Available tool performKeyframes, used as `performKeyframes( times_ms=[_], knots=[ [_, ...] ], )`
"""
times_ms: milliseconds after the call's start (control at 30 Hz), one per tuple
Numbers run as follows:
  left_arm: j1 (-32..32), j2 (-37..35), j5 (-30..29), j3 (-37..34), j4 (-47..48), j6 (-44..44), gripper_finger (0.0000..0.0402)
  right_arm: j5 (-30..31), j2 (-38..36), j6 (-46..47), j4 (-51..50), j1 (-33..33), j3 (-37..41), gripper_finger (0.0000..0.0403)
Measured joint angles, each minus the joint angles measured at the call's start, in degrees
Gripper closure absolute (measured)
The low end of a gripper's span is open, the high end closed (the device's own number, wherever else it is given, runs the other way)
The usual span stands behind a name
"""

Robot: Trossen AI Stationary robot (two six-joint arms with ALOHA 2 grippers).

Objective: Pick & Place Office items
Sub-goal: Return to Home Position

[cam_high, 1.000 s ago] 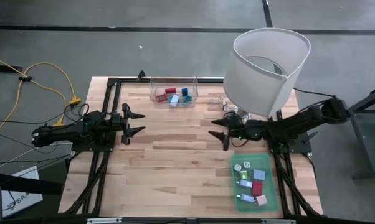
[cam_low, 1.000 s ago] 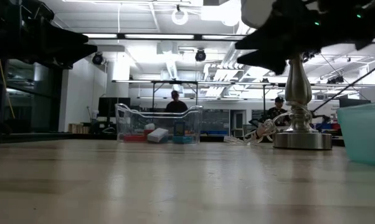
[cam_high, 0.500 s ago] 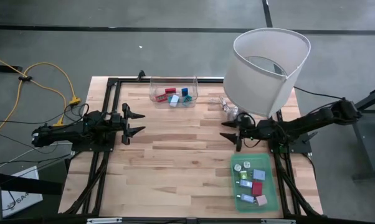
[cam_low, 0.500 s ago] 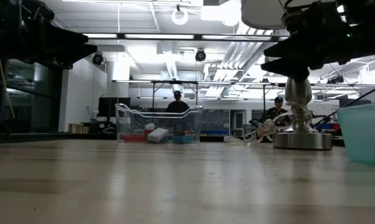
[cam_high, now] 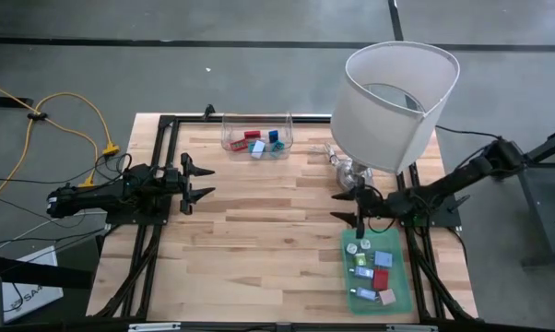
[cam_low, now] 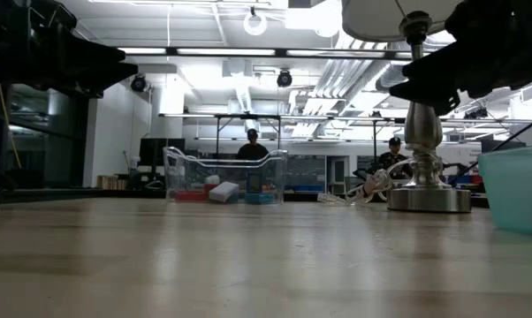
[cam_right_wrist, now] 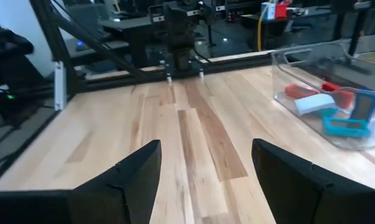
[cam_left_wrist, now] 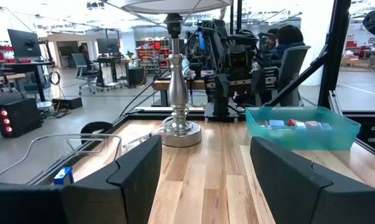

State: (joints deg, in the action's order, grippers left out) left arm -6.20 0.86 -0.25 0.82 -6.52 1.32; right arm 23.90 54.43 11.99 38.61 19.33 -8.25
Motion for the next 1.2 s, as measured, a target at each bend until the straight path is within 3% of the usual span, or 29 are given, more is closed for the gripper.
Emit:
performKeyframes(
  times_ms=[200, 633, 1200],
  knots=[
    [-0.01, 0.00, 0.00, 0.00, 0.02, -0.01, 0.0164, 5.88, -3.82, -0.82, -5.88, 3.67, 0.00, 0.0165],
    [-0.02, 0.00, 0.00, 0.00, 0.01, 0.00, 0.0164, -0.04, -20.11, -3.02, -20.59, 3.46, -0.02, 0.0165],
    [-0.01, 0.00, 0.00, 0.00, 0.02, -0.01, 0.0164, -0.03, -38.80, -3.28, -36.80, 3.46, -0.02, 0.0165]
  ],
)
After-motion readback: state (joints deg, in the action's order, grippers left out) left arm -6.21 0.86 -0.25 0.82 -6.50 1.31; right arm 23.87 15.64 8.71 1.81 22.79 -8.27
